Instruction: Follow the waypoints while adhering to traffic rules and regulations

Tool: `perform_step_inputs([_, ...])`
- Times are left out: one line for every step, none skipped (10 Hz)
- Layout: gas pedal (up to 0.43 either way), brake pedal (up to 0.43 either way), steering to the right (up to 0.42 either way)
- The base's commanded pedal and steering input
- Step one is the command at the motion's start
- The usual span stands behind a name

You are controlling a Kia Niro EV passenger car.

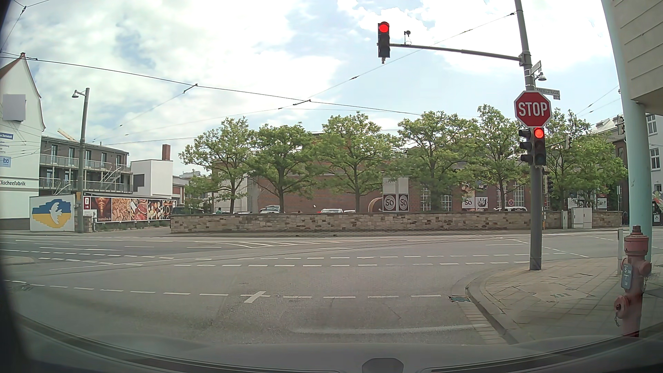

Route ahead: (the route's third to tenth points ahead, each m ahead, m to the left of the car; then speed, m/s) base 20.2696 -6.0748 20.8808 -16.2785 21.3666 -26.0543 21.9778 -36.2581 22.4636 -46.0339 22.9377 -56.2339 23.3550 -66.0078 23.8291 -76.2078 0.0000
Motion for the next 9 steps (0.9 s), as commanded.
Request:
perform_step_inputs([0.000, 0.323, 0.036])
perform_step_inputs([0.000, 0.317, 0.036])
perform_step_inputs([0.000, 0.323, 0.036])
perform_step_inputs([0.000, 0.323, 0.036])
perform_step_inputs([0.000, 0.323, 0.036])
perform_step_inputs([0.000, 0.317, 0.036])
perform_step_inputs([0.000, 0.323, 0.036])
perform_step_inputs([0.000, 0.323, 0.036])
perform_step_inputs([0.000, 0.323, 0.036])
